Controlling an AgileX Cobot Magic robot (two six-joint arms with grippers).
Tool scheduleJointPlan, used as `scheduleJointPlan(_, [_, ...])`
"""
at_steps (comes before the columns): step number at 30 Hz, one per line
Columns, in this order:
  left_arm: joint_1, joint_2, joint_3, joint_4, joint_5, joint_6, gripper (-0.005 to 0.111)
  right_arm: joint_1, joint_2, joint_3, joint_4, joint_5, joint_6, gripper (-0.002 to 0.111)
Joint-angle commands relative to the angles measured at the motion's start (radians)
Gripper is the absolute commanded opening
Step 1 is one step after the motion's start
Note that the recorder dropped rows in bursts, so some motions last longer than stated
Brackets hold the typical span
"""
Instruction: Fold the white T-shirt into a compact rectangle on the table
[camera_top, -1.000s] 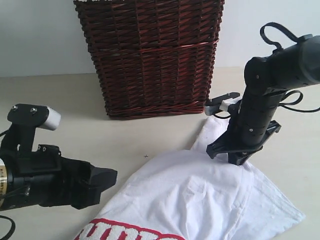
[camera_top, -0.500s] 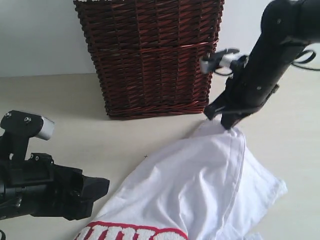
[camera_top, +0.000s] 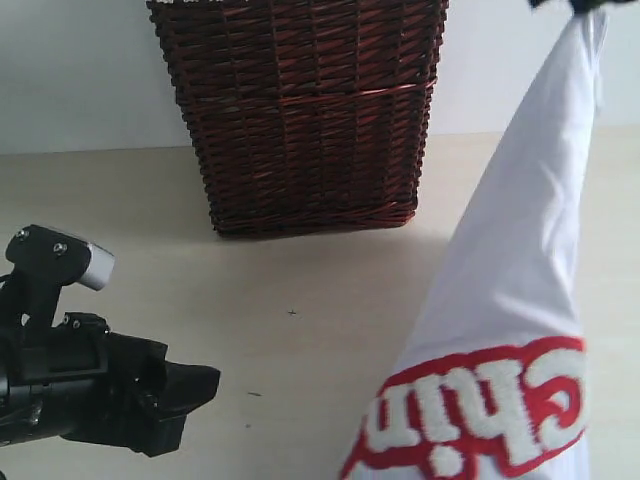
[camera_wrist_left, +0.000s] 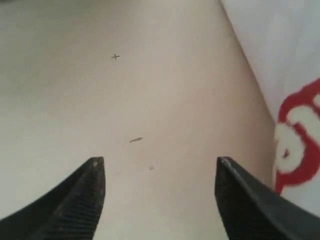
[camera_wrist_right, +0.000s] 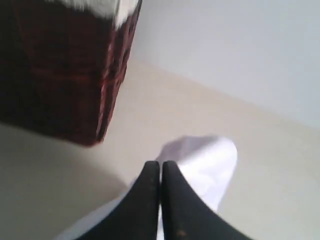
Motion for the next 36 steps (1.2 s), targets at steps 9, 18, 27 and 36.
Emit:
scheduleJointPlan(9, [0.002, 0.016, 0.026, 0.173, -0.319, -0.06, 0.062, -0.001, 0.028, -0.019, -0.077, 0.133, 0.05, 0.036])
scheduleJointPlan(18, [0.002, 0.016, 0.054, 0.212, -0.218, -0.035, 0.062, 0.212, -0.029, 0.29, 0.337, 0.357, -0.336, 0.049])
scheduleJointPlan(27, [0.002, 0.016, 0.054, 0.212, -0.21, -0.033, 0.062, 0.372, -0.04, 0.855, 0.074, 0.357, -0.209, 0.056])
scheduleJointPlan(36, [0.002, 0.016, 0.054, 0.212, -0.21, -0.035, 0.062, 0.372, -0.036, 0.914, -0.027, 0.27, -0.062, 0.063])
